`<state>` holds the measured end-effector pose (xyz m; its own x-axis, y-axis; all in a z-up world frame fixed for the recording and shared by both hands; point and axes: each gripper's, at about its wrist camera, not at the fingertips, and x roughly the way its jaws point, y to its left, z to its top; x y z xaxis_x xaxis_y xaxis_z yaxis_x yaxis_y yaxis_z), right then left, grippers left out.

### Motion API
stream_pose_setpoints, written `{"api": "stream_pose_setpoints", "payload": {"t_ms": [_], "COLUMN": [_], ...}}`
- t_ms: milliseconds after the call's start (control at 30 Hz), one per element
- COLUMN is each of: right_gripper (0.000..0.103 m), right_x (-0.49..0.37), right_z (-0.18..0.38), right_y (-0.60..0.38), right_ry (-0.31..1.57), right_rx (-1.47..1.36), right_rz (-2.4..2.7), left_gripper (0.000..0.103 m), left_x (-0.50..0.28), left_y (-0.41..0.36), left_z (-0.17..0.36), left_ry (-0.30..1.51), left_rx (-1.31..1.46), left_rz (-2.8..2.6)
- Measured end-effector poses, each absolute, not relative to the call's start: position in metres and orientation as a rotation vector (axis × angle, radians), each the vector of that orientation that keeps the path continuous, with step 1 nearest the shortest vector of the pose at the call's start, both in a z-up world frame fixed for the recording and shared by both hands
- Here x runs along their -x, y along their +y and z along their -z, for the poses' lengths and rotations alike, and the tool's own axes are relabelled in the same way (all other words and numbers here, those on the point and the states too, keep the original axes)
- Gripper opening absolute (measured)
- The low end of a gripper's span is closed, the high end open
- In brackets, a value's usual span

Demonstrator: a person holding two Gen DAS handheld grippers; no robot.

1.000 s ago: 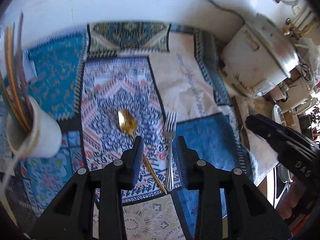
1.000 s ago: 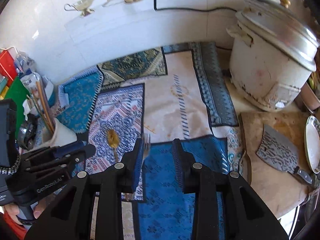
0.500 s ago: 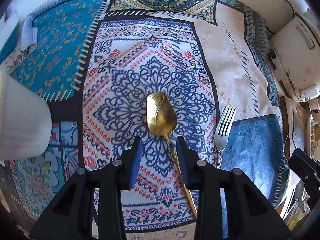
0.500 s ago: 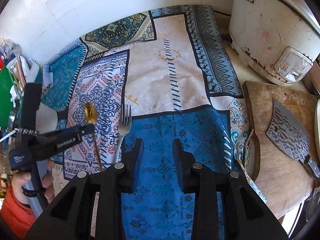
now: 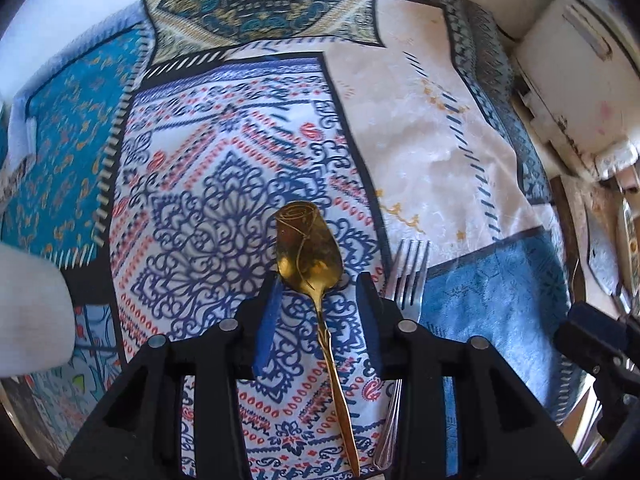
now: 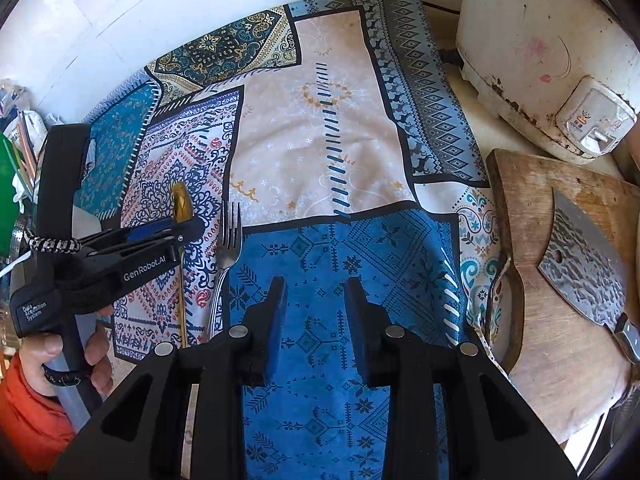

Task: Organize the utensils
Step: 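Grasp the gold spoon with the left gripper while the right gripper grasps the silver fork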

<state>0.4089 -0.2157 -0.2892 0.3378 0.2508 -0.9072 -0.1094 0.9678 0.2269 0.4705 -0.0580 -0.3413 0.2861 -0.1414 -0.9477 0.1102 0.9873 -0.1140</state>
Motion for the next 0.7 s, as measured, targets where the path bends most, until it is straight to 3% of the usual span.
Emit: {"api": "stream_pose_setpoints", "payload": {"t_ms": [200, 367, 700], "right_gripper": [0.027, 0.027, 0.027], "right_x": [-0.411, -0.41, -0.408], "right_z": [0.291, 0.293, 0.303], "right_y": [-0.213, -0.211, -0.19], "right_ry": [1.207, 1.21, 1.239], "right_rx": [-0.136, -0.138, -0.134], "right_rz": [-0.238, -0.242, -0.281], "left_gripper": [0.044, 0.033, 0.032], "left_x": [-0.476, -0.475, -0.459], "left_y": [-0.073, -0.073, -0.056], "left_z": [0.345, 0.348, 0.341], "left_ry": [1.234, 1.194, 1.172], "left_rx": [-0.051, -0.078, -0.112], "left_rz": [0.175, 0.159, 0.219]}}
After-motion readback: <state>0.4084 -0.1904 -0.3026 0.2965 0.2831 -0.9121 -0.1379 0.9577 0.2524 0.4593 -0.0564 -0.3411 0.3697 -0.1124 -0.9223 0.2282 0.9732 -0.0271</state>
